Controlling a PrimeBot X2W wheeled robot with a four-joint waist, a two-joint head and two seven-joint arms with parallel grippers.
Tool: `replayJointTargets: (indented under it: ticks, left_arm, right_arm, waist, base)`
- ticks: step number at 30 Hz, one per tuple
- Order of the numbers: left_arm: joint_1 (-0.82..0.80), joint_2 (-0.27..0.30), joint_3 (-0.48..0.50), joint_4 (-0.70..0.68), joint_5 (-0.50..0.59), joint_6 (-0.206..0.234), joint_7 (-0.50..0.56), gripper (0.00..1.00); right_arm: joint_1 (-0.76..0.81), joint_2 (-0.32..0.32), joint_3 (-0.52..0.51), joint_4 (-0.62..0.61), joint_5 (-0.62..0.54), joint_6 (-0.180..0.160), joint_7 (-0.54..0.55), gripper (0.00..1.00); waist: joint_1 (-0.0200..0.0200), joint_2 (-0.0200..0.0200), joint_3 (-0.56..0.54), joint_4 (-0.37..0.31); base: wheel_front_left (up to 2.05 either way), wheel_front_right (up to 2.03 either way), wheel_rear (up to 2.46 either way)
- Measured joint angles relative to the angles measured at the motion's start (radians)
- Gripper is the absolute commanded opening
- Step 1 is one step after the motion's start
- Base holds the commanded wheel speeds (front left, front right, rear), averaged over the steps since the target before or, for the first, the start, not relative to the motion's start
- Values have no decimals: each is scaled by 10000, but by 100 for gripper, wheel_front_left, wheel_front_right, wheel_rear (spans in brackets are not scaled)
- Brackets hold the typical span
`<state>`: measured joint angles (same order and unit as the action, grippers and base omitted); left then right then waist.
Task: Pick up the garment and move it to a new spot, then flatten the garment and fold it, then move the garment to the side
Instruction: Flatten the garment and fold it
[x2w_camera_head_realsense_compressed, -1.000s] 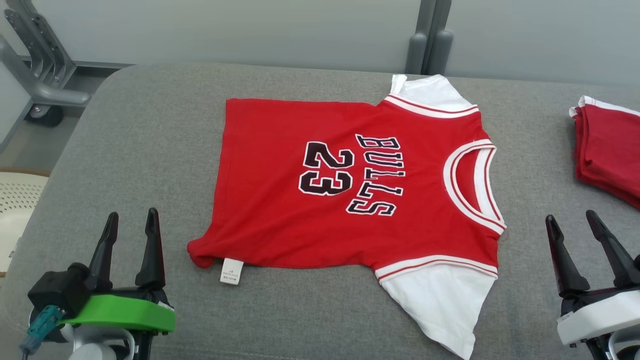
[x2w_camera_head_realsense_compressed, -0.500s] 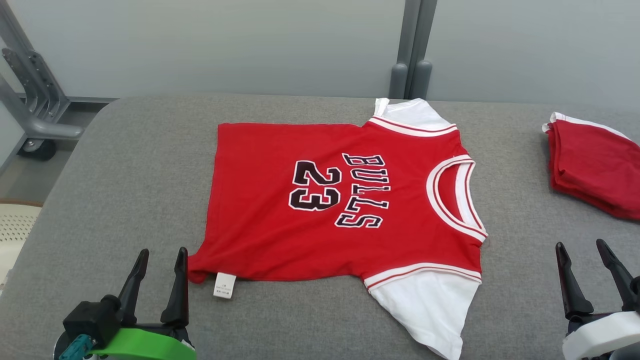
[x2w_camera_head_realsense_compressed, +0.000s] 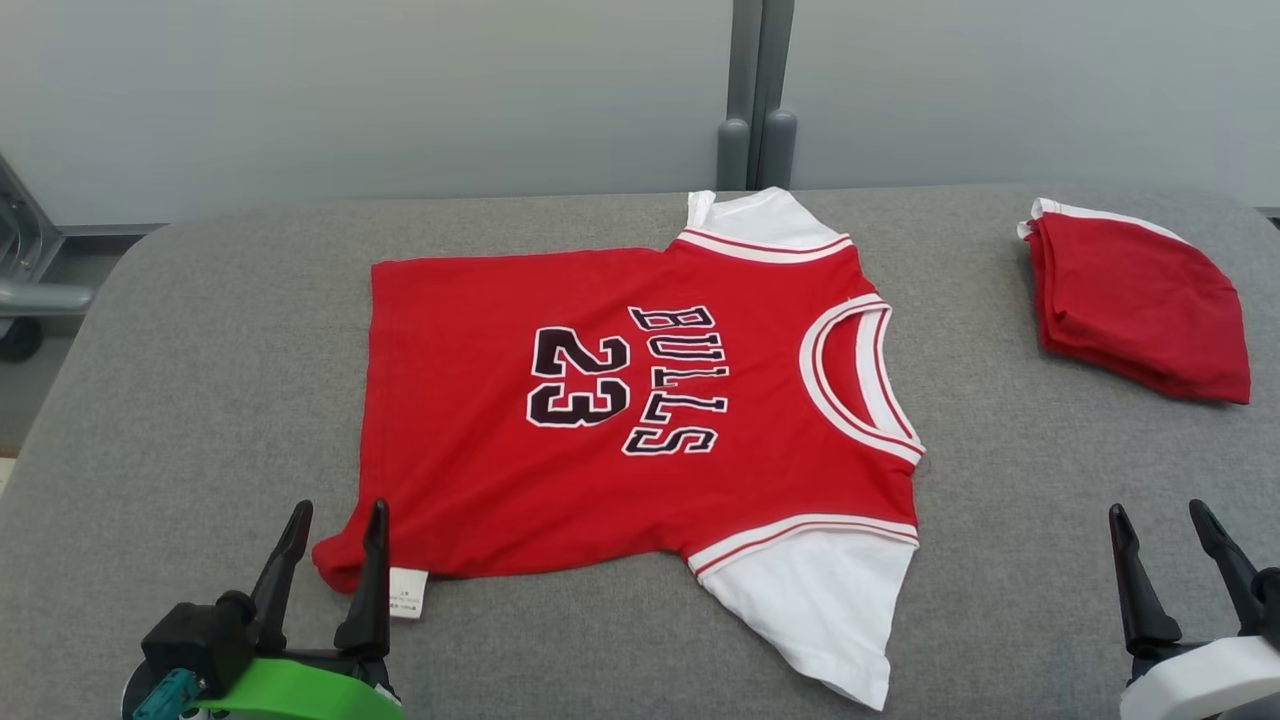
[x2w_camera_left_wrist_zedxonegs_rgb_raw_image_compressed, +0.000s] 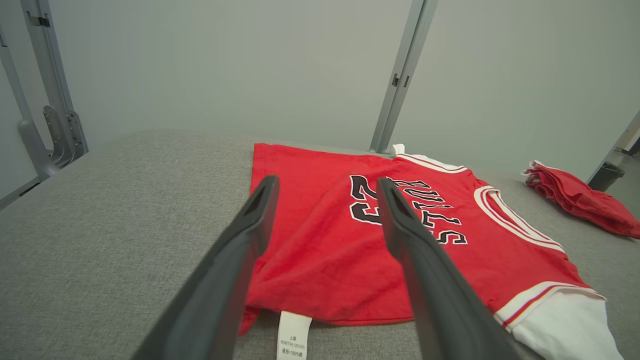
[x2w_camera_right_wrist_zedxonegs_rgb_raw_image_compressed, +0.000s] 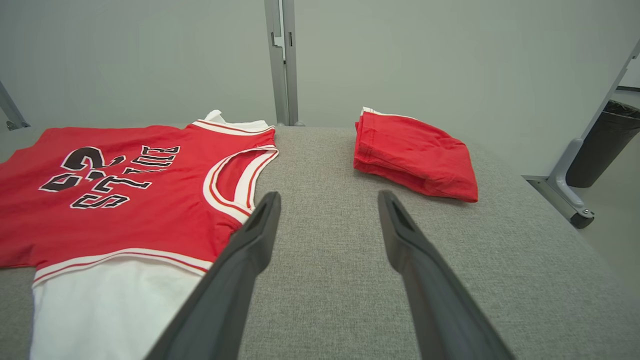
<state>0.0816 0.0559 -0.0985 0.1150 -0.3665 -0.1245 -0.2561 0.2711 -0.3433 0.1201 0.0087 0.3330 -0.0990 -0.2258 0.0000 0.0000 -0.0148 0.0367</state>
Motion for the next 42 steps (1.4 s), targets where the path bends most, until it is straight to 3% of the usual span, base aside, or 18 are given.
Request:
replayJointTargets:
  ticks: [24,38,42]
  left_arm:
    - [-1,163,-40,59,-59,0,0,100]
    - [-3,155,-290,128,-104,0,2,100]
    - [-4,157,-259,128,-104,0,0,100]
  right_arm:
    - [-168,314,441,339,-261,113,-128,100]
    - [268,1166,2552,1526,-255,1315,35,100]
    - [342,1329,2694,1964,-199,1381,161,100]
  waist:
    - [0,0,104,72]
    - [1,0,158,293]
    - [1,0,172,347]
  base:
    - [0,0,0]
    - [0,0,0]
    - [0,0,0]
